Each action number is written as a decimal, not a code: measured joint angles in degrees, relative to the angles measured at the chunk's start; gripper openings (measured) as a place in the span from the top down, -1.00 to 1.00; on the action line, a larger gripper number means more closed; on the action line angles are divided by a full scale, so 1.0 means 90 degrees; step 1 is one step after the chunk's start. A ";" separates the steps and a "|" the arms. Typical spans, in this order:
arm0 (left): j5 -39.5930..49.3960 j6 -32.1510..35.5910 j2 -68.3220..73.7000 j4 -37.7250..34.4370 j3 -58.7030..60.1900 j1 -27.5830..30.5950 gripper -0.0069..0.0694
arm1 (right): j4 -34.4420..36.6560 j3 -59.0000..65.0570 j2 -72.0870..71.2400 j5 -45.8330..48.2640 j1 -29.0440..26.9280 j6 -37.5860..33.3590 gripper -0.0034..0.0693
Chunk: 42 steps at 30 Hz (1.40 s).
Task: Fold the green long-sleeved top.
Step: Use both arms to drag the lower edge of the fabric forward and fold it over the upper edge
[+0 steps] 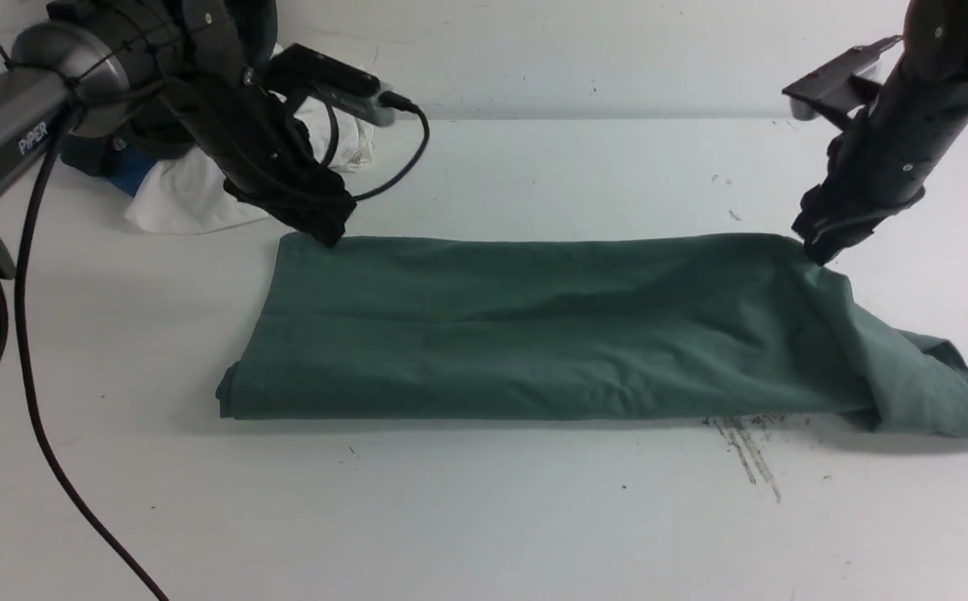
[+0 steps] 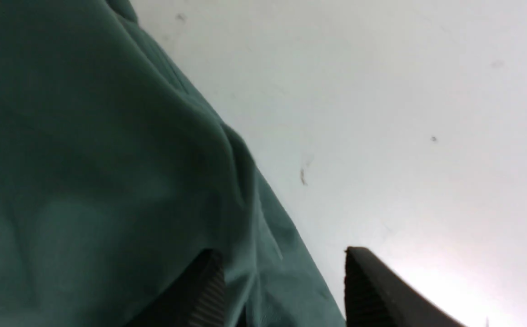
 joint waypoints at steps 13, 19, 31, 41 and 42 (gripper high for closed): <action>0.0571 0.0000 0.0302 0.0070 0.0244 -0.0376 0.84 | 0.0177 0.3354 -0.2605 -0.0053 -0.0153 0.1761 -0.26; 0.0576 0.0000 0.0302 -0.0015 0.0251 -0.0366 0.84 | -0.0763 0.5282 -0.2944 -0.1186 -0.0175 0.2730 -0.27; 0.0576 0.0000 0.0372 0.0033 0.0251 -0.0356 0.84 | -0.0702 0.5609 -0.2515 -0.2714 -0.1366 0.3288 -0.21; 0.0571 0.0000 0.0821 0.0020 0.0264 -0.0356 0.84 | 0.0359 0.5609 -0.1791 -0.3520 -0.1446 0.2030 -0.08; 0.0571 0.0000 0.0823 0.0020 0.0264 -0.0356 0.84 | 0.0375 0.5609 -0.1757 -0.3528 -0.1446 0.1967 -0.03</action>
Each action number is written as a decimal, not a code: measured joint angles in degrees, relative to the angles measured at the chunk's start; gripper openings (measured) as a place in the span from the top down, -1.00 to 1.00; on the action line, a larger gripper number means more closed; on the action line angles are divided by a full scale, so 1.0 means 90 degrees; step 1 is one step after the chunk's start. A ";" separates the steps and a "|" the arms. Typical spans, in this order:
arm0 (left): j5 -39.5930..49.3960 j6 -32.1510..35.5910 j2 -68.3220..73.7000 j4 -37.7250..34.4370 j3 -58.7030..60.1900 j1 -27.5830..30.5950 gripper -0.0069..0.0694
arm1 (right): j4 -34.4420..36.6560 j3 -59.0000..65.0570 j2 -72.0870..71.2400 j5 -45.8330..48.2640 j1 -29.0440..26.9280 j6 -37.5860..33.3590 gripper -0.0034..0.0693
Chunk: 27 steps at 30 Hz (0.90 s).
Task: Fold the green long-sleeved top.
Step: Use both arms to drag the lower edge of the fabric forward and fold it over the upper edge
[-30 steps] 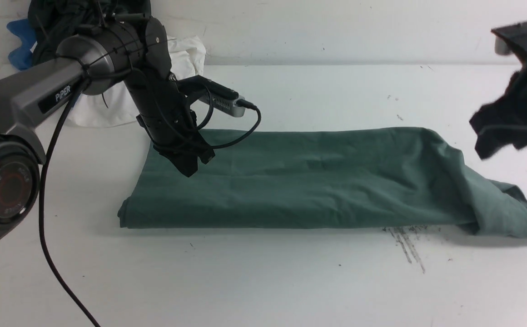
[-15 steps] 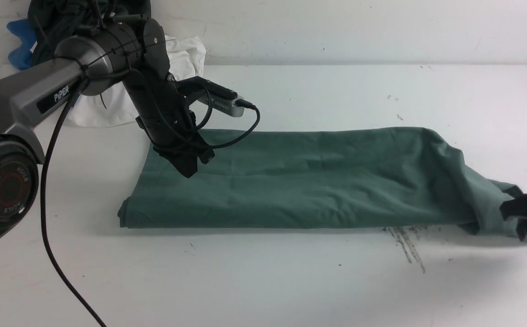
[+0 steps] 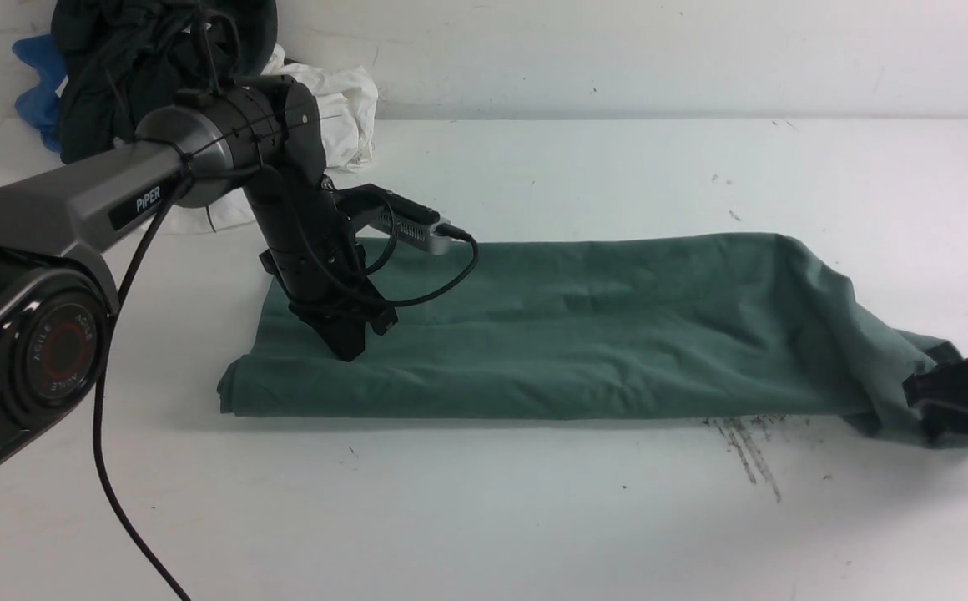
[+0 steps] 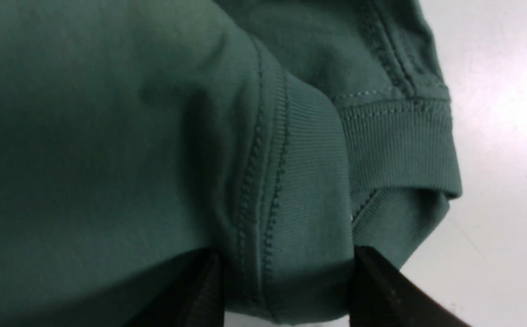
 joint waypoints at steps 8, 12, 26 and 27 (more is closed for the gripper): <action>0.0000 0.0216 0.0053 -0.0023 -0.0006 0.0036 0.84 | -0.0073 0.0000 -0.0251 0.0242 0.0000 -0.0179 0.81; 0.0006 0.0228 0.0065 -0.0085 -0.0011 0.0071 0.84 | -0.0337 -0.0046 -0.0610 0.0605 0.0000 -0.0240 0.85; 0.0006 0.0228 0.0071 -0.0041 -0.0011 0.0244 0.84 | 0.0019 -0.2460 -0.0140 0.2874 -0.0149 -0.1050 0.85; 0.0006 0.0228 0.0071 -0.0054 -0.0002 0.0301 0.84 | 0.0166 -0.2617 0.0060 0.3069 -0.0237 -0.1148 0.85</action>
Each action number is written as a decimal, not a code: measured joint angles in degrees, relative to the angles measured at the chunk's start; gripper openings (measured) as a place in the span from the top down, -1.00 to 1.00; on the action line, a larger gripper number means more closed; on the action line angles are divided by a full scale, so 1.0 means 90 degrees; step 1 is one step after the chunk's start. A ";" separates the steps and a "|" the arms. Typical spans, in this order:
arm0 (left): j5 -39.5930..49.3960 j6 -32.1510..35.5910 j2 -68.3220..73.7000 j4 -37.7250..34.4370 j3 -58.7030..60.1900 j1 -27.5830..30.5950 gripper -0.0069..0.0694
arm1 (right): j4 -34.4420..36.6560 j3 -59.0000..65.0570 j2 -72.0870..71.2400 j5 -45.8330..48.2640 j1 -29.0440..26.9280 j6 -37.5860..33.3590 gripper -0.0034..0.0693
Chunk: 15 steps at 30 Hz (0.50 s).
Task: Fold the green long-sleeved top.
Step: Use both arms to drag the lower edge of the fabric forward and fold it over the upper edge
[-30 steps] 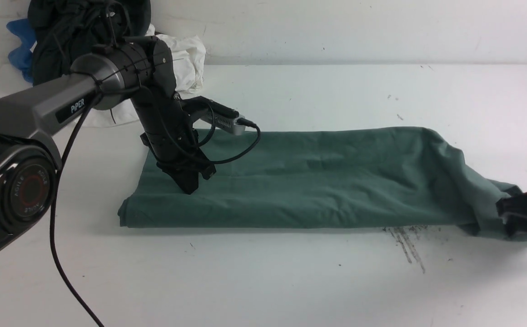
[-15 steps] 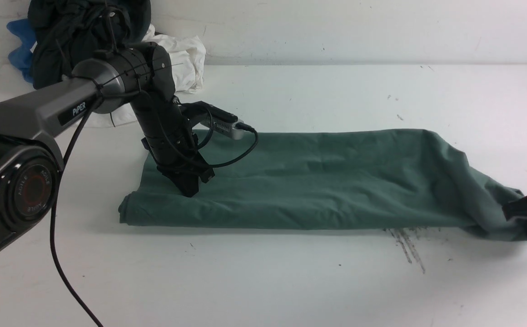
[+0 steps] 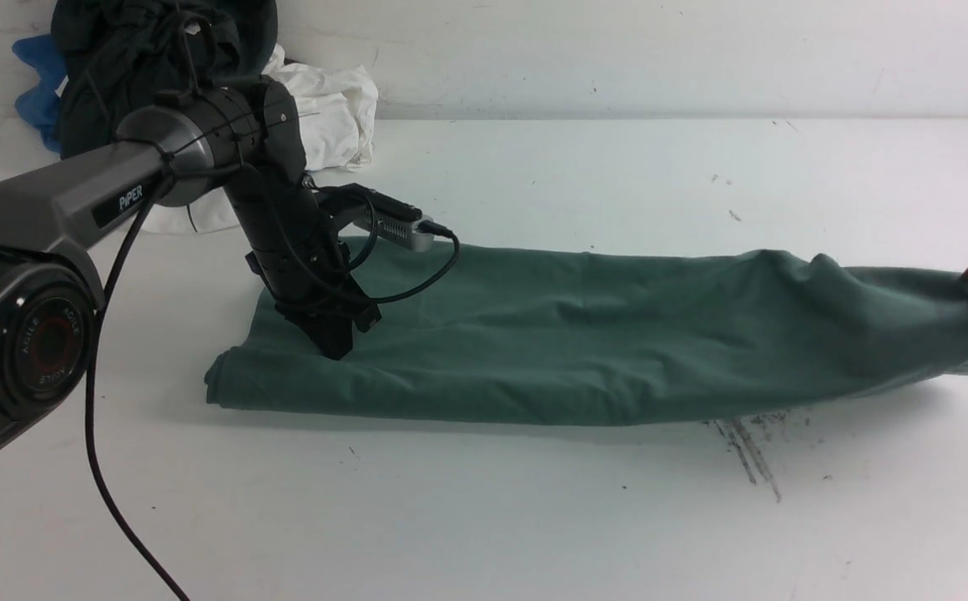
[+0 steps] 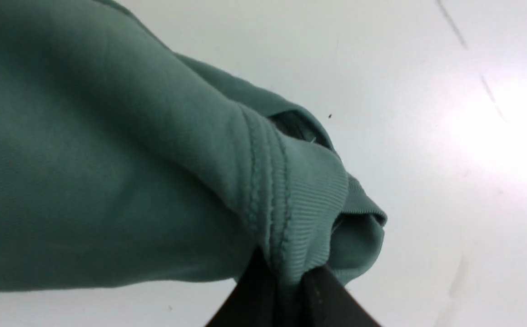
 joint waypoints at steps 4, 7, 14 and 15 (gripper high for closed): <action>-0.0087 0.0000 -0.0041 -0.0112 0.0202 0.0116 0.84 | 0.0336 -0.0123 0.0536 0.0224 -0.0266 -0.0123 0.85; -0.0246 0.0006 -0.0126 -0.0194 0.0447 0.0153 0.84 | 0.0481 -0.0129 0.0788 0.0231 -0.0419 -0.0149 0.85; -0.0395 0.0078 -0.0249 -0.0254 0.0762 0.0184 0.84 | 0.0897 -0.0143 0.1197 0.0208 -0.0701 -0.0037 0.66; -0.0395 0.0078 -0.0249 -0.0254 0.0762 0.0184 0.84 | 0.0907 -0.0143 0.1205 0.0208 -0.0716 0.0022 0.57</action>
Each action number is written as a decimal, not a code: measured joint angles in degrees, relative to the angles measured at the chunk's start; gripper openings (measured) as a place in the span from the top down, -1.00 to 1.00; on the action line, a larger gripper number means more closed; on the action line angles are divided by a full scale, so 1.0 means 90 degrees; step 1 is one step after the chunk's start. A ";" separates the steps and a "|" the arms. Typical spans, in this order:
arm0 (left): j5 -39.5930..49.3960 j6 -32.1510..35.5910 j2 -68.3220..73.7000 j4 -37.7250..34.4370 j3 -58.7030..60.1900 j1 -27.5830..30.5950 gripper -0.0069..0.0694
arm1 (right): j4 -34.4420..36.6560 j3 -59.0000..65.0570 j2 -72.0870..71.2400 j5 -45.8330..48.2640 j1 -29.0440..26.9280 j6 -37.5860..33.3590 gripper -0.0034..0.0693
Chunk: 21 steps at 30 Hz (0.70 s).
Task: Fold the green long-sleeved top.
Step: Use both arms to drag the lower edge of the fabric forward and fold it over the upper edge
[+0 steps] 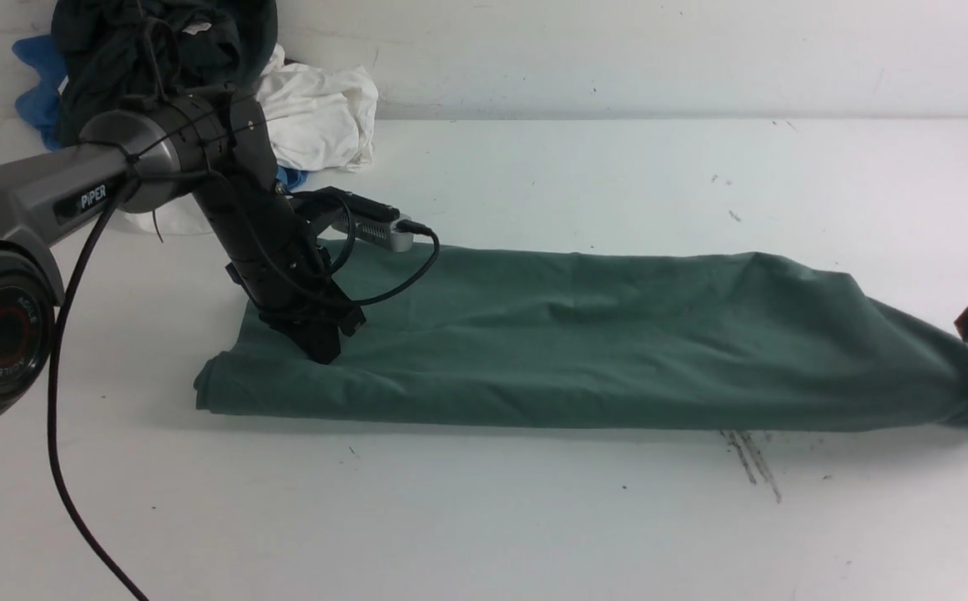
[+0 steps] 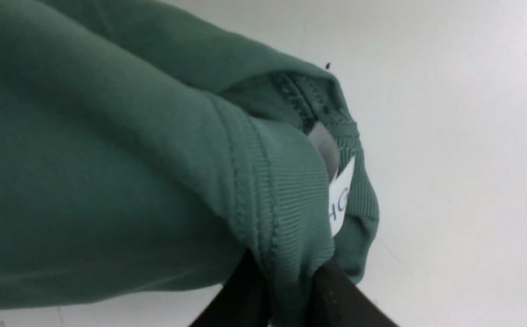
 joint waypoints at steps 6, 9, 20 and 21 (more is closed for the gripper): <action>0.0000 0.0000 0.0000 0.0000 0.0000 0.0000 0.84 | -0.0111 0.0000 -0.0389 -0.0021 -0.0023 0.0343 0.06; 0.0000 0.0015 0.0000 -0.0007 0.0000 0.0005 0.84 | 0.0016 -0.0015 -0.0927 -0.0148 0.0172 0.0350 -0.04; 0.0000 0.0020 0.0000 -0.0013 0.0000 0.0005 0.84 | 0.0696 -0.0063 -0.0481 -0.1958 0.2100 0.0139 0.34; 0.0000 0.0020 0.0000 -0.0013 0.0000 0.0005 0.84 | 0.0697 -0.0063 -0.0298 -0.2109 0.2135 0.0182 0.40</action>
